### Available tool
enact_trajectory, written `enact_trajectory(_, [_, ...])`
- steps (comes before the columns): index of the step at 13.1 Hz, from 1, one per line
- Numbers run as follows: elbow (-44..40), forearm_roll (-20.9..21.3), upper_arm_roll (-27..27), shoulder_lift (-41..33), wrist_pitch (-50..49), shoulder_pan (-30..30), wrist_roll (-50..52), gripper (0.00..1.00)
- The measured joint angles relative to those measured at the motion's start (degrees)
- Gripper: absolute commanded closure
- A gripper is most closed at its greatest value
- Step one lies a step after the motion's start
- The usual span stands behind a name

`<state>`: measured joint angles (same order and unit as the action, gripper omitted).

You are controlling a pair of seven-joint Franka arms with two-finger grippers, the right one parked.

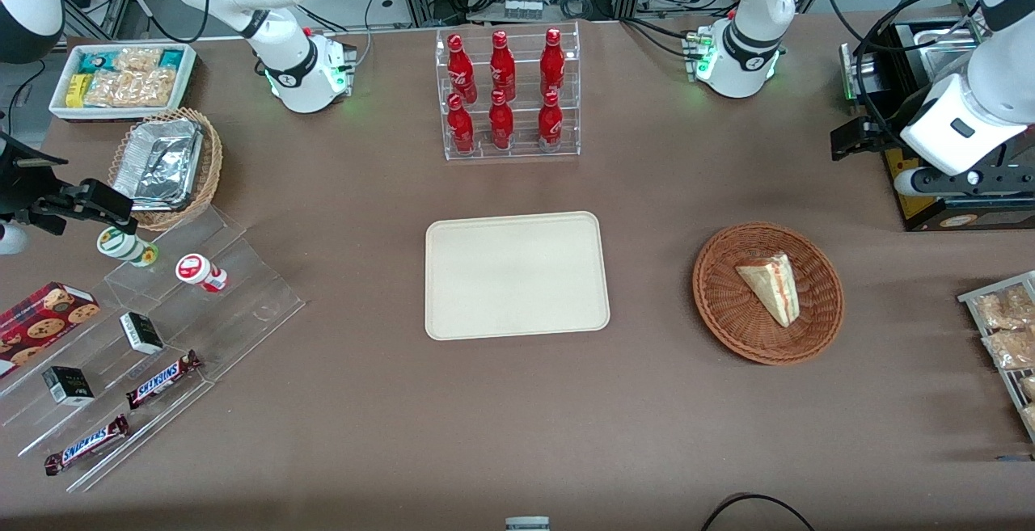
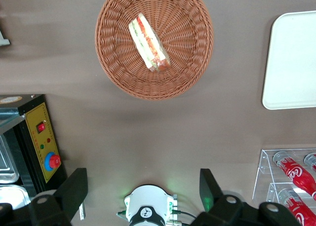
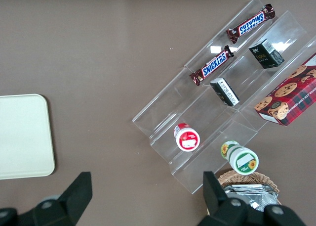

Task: Place sandwich from basket to tray

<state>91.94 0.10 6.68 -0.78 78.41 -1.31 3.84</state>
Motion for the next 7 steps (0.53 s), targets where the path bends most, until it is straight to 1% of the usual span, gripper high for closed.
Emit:
enact_trajectory(4, [-1.08, 0.00, -0.04, 0.14, -0.05, 0.00, -1.41, 0.00])
enact_trajectory(7, [-0.37, 0.00, -0.11, 1.78, 1.39, -0.02, -1.51, 0.00])
